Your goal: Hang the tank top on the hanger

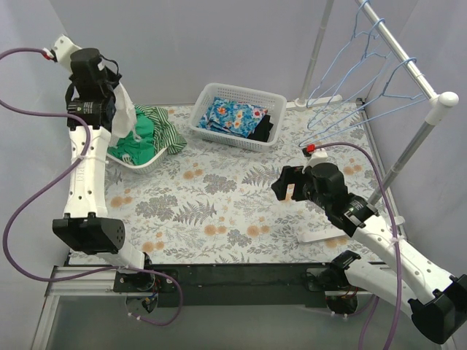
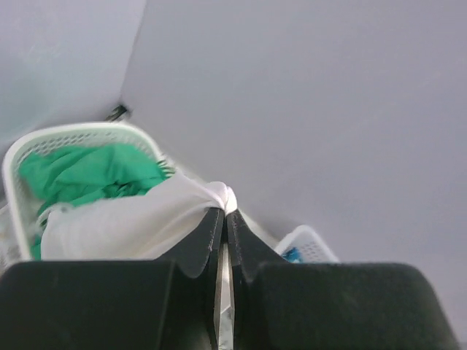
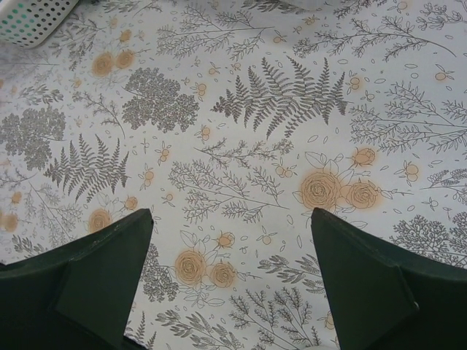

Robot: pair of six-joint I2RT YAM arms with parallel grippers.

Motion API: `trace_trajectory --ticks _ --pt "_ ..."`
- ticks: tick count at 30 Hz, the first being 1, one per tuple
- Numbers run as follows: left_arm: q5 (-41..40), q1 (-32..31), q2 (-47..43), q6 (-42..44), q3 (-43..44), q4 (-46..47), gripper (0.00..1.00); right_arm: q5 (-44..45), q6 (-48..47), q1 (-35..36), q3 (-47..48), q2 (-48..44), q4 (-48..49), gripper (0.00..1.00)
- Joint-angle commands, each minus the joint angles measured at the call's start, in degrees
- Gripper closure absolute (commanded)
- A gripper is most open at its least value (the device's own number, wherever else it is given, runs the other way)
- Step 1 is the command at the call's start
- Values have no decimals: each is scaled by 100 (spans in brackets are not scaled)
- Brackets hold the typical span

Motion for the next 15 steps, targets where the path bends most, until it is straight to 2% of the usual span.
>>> trace_trajectory --ticks 1,6,7,10,11,15 --pt "1172 19 -119 438 893 106 100 -131 113 -19 398 55 141 3" --pt "2412 -60 -57 368 1510 18 100 -96 174 -19 460 125 186 3" --pt "2683 -251 -74 368 1537 10 100 -61 192 -19 468 143 203 3" --pt "2714 -814 -145 551 1493 10 100 -8 209 -19 512 169 238 3" --pt "2617 -1233 -197 631 1458 -17 100 -8 210 -19 521 178 247 3" --pt "2782 -1825 -504 623 977 27 100 -8 218 -19 556 231 300 4"
